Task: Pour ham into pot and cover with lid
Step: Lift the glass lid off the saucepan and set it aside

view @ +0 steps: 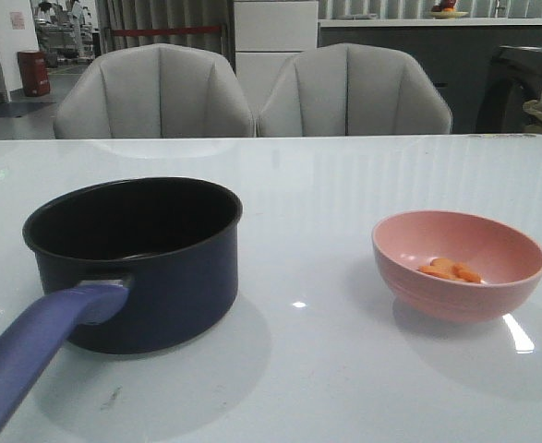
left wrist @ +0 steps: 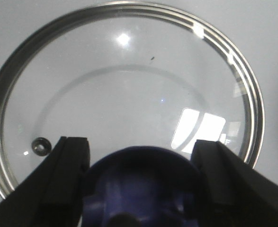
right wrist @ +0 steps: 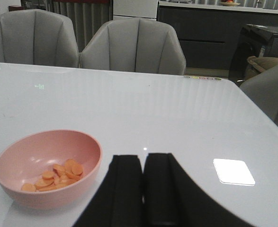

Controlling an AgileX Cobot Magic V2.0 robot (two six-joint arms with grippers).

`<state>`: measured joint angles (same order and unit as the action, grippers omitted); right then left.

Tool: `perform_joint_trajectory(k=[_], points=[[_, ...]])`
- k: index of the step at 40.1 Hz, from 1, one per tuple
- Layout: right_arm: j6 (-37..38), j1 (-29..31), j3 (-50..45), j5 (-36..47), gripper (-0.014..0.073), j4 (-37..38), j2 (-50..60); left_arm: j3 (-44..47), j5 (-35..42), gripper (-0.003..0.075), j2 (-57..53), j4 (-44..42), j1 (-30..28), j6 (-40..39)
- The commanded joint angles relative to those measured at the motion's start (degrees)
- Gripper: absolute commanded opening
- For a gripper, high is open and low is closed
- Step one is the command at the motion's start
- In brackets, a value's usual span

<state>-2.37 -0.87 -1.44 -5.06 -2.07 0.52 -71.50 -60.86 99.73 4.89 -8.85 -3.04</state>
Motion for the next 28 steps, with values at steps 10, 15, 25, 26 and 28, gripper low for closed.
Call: perform_joint_trajectory(k=[10,15,25,26,28], points=[[-0.2,0.4,-0.6,4.3,0.0141,0.7,1.2,0.4,5.7,0.0227,3.1,6.8,-0.3,4.3],[-0.2,0.4,-0.6,4.3,0.0141,0.7,1.2,0.4,5.6,0.0406,4.6,6.8,-0.3,4.3],[-0.2,0.4,-0.6,4.3,0.0141,0.7,1.2,-0.1,5.3,0.0540,4.9,6.6,-0.3,4.3],[-0.2,0.4,-0.6,4.3,0.0141,0.7,1.2,-0.3,5.1,0.0538,4.7,6.6,-0.3,4.3],[-0.2,0.4,-0.6,4.3,0.0141,0.7,1.2,-0.8,4.8,0.0532,4.2,6.6,-0.3,4.3]])
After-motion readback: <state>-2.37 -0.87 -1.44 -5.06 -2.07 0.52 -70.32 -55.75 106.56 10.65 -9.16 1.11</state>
